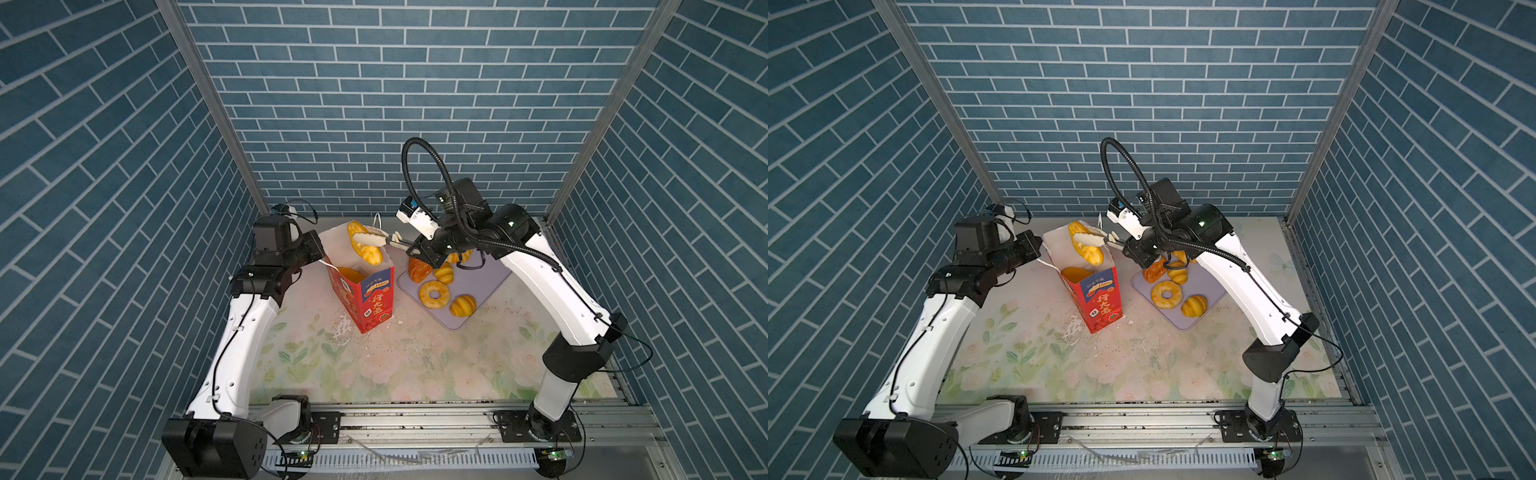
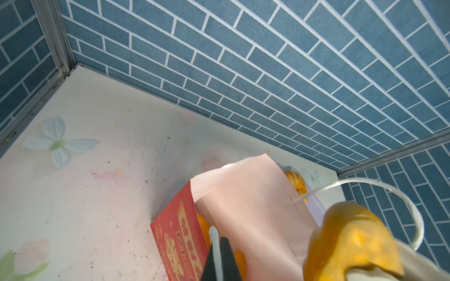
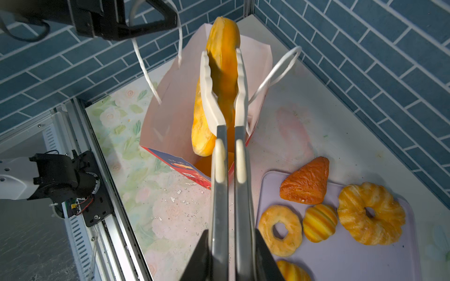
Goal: Place the fake bread into the paper bag
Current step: 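Lift the yellow bun with the tongs and carry it over the bag, then open the tongs to drop the yellow bun into the bag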
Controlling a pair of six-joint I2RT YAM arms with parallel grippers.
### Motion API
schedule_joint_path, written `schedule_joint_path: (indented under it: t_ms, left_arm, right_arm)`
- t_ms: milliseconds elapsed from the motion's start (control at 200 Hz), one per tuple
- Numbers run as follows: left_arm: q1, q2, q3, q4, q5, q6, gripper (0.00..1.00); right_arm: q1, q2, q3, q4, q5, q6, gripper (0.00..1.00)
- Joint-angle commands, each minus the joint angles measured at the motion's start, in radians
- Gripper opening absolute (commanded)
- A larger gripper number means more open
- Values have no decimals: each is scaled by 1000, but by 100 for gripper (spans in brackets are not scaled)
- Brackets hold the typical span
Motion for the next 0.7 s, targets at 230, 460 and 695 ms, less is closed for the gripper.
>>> schedule_joint_path:
  t_ms: [230,460,695]
  left_arm:
    - [-3,-15,-11,7,-5,11,0]
    - [-3,-14,-17,13,-1,8,0]
    - [-3,-25,-23,16,4,9,0]
  right_arm:
    - [24,29,80,-29,46,-65,46]
    - [23,-16,82,24,81,-58,47]
    - [-18,-127,37,105,217,-6,47]
